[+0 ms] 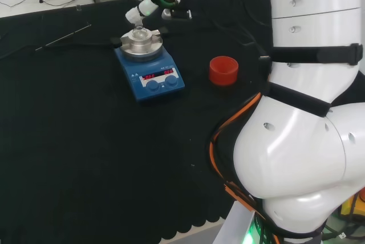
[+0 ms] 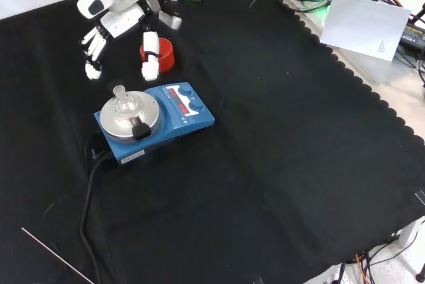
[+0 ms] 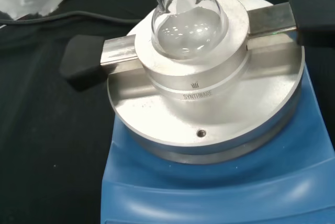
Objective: Turn on the heater.
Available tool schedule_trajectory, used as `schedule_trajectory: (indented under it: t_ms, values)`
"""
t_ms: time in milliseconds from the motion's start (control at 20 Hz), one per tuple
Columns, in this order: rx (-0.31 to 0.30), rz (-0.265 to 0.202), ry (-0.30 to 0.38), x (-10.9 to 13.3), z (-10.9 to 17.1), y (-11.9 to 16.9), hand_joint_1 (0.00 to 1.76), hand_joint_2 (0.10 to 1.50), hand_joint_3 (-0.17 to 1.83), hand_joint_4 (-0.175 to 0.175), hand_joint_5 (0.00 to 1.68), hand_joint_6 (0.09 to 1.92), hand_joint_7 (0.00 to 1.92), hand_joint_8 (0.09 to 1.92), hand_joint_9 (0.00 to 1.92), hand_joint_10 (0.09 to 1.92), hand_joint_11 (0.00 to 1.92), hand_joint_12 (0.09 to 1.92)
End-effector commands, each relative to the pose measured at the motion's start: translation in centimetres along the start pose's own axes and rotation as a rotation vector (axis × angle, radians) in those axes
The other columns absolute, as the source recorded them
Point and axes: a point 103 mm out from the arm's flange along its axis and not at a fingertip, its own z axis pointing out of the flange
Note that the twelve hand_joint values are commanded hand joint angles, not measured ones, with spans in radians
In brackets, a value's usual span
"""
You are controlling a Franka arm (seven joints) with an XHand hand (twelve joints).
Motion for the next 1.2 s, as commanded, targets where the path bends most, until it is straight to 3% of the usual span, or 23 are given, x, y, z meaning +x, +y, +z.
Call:
schedule_trajectory:
  t_ms: [50,350,500,800,1200]
  values:
    - [-0.024,-0.006,0.003,0.2,-1.4,-2.1,0.63,0.66,0.56,0.022,0.44,0.14,0.30,0.58,0.43,0.62,0.09,1.35]
    - [-0.040,-0.003,-0.011,0.1,-1.9,-3.2,0.64,0.66,0.56,0.023,0.45,0.13,0.30,0.59,0.43,0.62,0.09,1.35]
    - [-0.042,0.003,-0.023,0.4,-2.5,-5.7,0.65,0.67,0.56,0.023,0.45,0.12,0.30,0.59,0.44,0.63,0.09,1.35]
    - [-0.016,0.026,-0.045,-1.7,-3.2,-9.9,0.71,0.68,0.56,0.024,0.45,0.11,0.31,0.59,0.44,0.63,0.09,1.35]
    - [0.010,0.035,-0.101,-0.6,-2.7,-15.1,0.80,0.68,0.59,0.025,0.46,0.10,0.32,0.59,0.45,0.63,0.10,1.35]
